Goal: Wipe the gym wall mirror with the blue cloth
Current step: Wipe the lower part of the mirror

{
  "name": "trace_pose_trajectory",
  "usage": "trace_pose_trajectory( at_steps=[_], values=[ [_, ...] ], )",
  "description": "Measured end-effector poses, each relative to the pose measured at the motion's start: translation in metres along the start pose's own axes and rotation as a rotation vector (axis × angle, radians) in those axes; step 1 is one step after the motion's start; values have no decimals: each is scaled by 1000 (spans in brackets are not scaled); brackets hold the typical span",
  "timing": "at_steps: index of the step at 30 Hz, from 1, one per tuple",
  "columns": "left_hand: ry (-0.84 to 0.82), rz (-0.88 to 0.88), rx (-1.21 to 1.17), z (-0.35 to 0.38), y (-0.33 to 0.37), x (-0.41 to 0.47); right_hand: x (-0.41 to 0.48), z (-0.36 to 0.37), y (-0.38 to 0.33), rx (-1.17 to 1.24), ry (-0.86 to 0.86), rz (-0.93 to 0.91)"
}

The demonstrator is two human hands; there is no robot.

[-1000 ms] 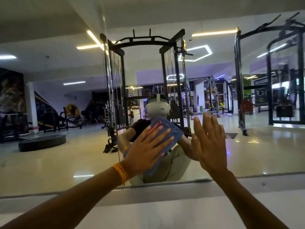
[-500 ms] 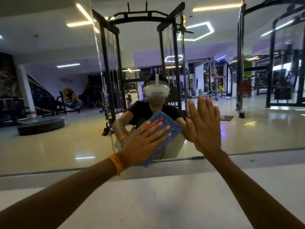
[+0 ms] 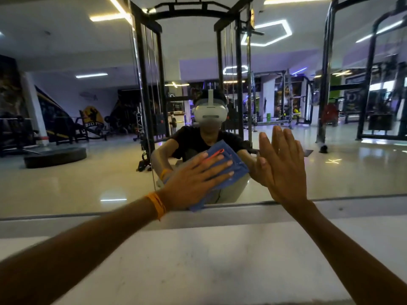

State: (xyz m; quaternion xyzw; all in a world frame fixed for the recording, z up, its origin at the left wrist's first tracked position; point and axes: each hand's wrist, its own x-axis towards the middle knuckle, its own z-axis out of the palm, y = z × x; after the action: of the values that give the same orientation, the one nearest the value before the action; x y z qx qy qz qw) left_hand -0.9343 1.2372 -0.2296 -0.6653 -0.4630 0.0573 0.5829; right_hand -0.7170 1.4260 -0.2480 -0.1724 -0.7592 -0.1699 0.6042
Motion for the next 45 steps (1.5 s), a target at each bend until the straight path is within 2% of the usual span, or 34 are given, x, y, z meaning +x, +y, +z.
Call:
trace_pose_trajectory(
  at_steps=[1,3,5,6,7,10,12,14,17,18,19,22,24,26,29,30,31,34,36,38,40,42,43,45],
  values=[
    [3,9,35,-5,-19,-2,-1,-1,0,-7,-4,-10],
    [40,-108,27,-11,-54,-11,-2,-1,-2,-12,3,-1],
    [70,-314,-49,-13,-52,-23,-2,1,-5,-19,26,33],
    [75,-341,-70,-9,-37,-28,-2,3,-8,-30,38,46],
    [52,-276,-86,-2,-17,-33,-3,6,-11,-40,42,54],
    [-49,109,-111,11,13,-38,-4,11,-14,0,40,70],
    [-44,175,-62,8,-12,-31,-5,12,-15,14,48,63],
    [16,47,4,-2,-41,-21,-5,12,-16,21,43,70],
    [125,-277,-64,-9,-46,-4,-4,12,-16,-5,44,93],
    [130,-284,-79,-7,-35,-3,-5,13,-16,-7,43,90],
    [106,-206,-95,-1,-18,-6,-5,13,-17,-5,47,82],
    [-19,179,-101,14,10,-25,-5,14,-14,-21,43,55],
    [-30,223,-53,11,-11,-29,-5,12,-14,-56,49,53],
    [26,37,-7,2,-37,-31,-5,9,-18,-77,43,46],
    [125,-416,-73,-8,-48,-42,-4,13,-34,-50,32,-27],
    [134,-462,-76,-6,-37,-48,-4,17,-41,-27,24,-32],
    [117,-409,-77,0,-21,-54,-4,21,-48,-8,24,-25],
    [-15,49,-92,17,3,-81,-4,25,-52,-1,40,-28],
    [-25,150,-31,14,-25,-86,-4,21,-47,-25,35,-70],
    [10,-11,-8,2,-55,-83,-4,17,-46,-18,8,-69],
    [87,-308,-45,-7,-73,-84,-4,14,-50,-5,2,-40],
    [154,-533,-97,-10,-61,-77,-3,13,-57,-8,-11,-41],
    [147,-564,-113,-9,-45,-73,-2,13,-61,-11,-26,-67],
    [105,-401,-122,1,-18,-70,-1,17,-70,-13,-67,-149]
  ],
)
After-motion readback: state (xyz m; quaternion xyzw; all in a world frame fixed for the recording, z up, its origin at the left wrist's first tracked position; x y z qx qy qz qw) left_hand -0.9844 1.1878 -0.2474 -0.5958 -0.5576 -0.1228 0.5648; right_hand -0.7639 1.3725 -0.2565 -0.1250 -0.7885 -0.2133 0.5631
